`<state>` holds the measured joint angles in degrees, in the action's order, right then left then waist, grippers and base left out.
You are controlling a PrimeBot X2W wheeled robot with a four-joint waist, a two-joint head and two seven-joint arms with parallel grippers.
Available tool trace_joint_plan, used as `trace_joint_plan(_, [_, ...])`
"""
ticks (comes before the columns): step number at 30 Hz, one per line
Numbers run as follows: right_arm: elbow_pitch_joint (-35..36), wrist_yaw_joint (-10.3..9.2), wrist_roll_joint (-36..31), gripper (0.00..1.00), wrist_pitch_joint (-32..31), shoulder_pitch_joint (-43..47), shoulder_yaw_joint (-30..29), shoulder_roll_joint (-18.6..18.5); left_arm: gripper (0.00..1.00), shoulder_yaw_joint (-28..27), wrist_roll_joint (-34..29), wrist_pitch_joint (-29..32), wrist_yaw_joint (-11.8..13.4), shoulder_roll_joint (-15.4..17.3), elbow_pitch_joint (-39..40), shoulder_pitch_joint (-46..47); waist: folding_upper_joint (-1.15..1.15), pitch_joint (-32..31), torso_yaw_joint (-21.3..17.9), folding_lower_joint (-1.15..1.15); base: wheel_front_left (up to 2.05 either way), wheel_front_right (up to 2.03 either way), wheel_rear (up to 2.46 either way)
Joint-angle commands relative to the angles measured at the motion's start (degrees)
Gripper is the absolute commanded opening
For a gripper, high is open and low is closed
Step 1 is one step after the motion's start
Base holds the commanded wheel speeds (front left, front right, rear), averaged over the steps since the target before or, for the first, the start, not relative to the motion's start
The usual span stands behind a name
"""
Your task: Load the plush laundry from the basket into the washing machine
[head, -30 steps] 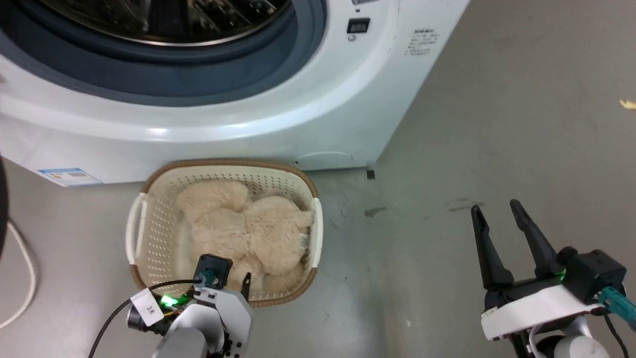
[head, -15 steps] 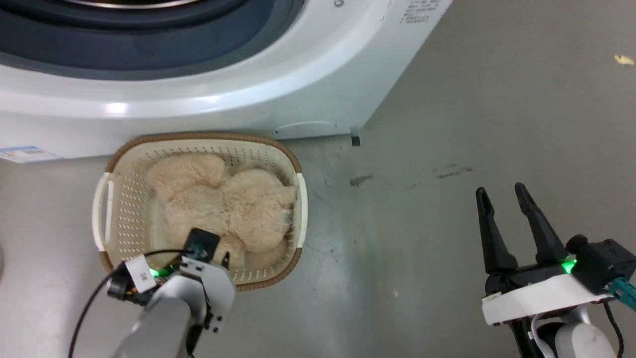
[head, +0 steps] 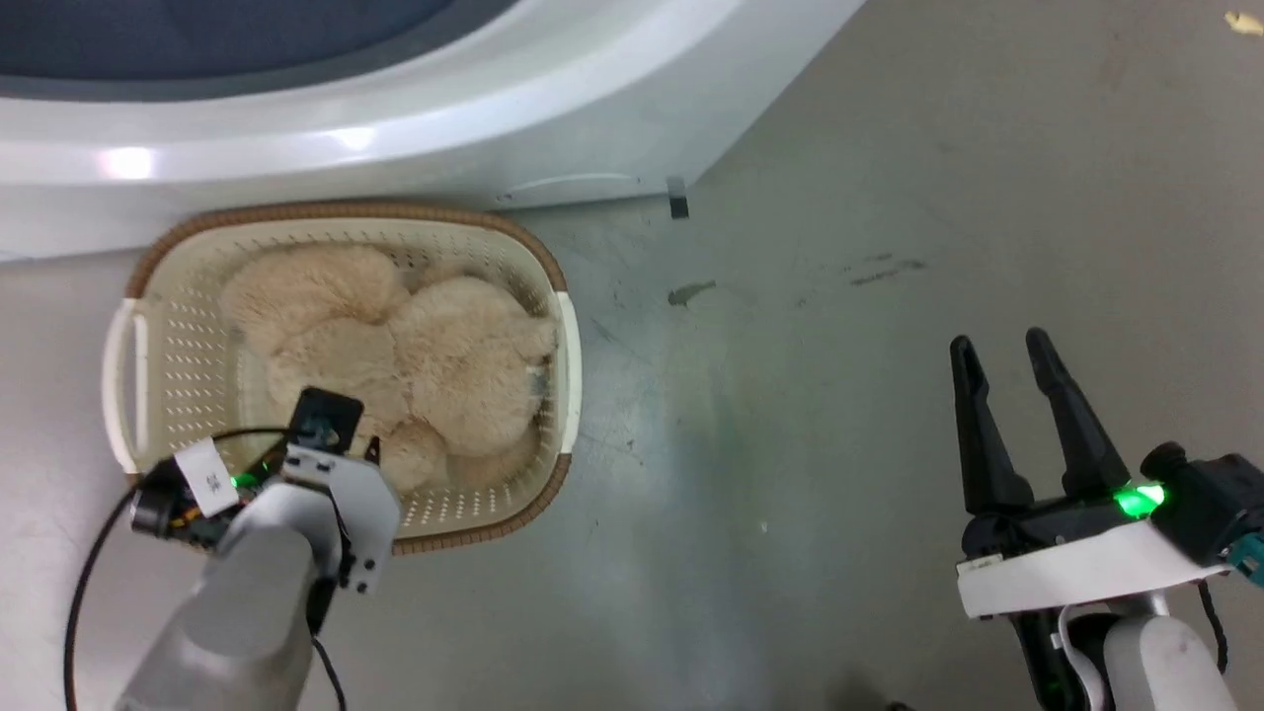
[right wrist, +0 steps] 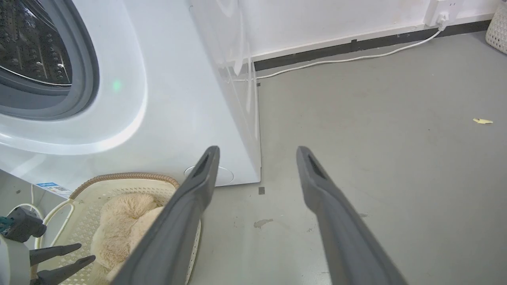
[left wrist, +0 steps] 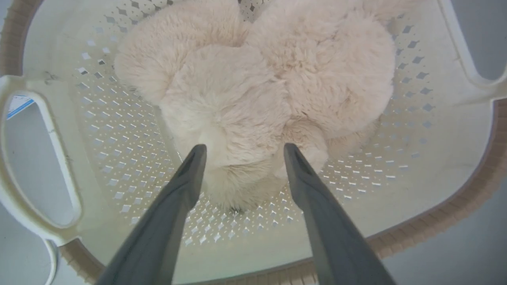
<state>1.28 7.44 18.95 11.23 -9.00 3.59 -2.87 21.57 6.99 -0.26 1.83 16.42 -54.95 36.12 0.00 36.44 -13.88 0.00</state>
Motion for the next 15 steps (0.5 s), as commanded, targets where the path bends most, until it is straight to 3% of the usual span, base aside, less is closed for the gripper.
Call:
trace_joint_plan(1, [0.52,0.04,1.15,1.0,0.61,-1.56,0.09,-0.01,1.0,1.28,-0.18,0.33,-0.02,0.93,-1.98,3.04,0.0,2.03,-0.57,0.0,0.0,0.0,0.0])
trace_joint_plan(10, [0.99,0.04,3.15,1.0,1.57,-2.98,1.15,-0.01,1.0,2.62,1.49,0.71,0.57,2.35,-6.05,9.68,0.0,7.01,-1.91,0.0,0.0,0.0,0.0])
trace_joint_plan(15, [1.12,0.04,4.79,1.0,2.17,-3.99,1.39,-0.01,1.0,5.63,0.84,4.21,-0.79,2.95,-9.35,13.34,0.0,9.93,-3.05,0.0,0.0,0.0,0.0])
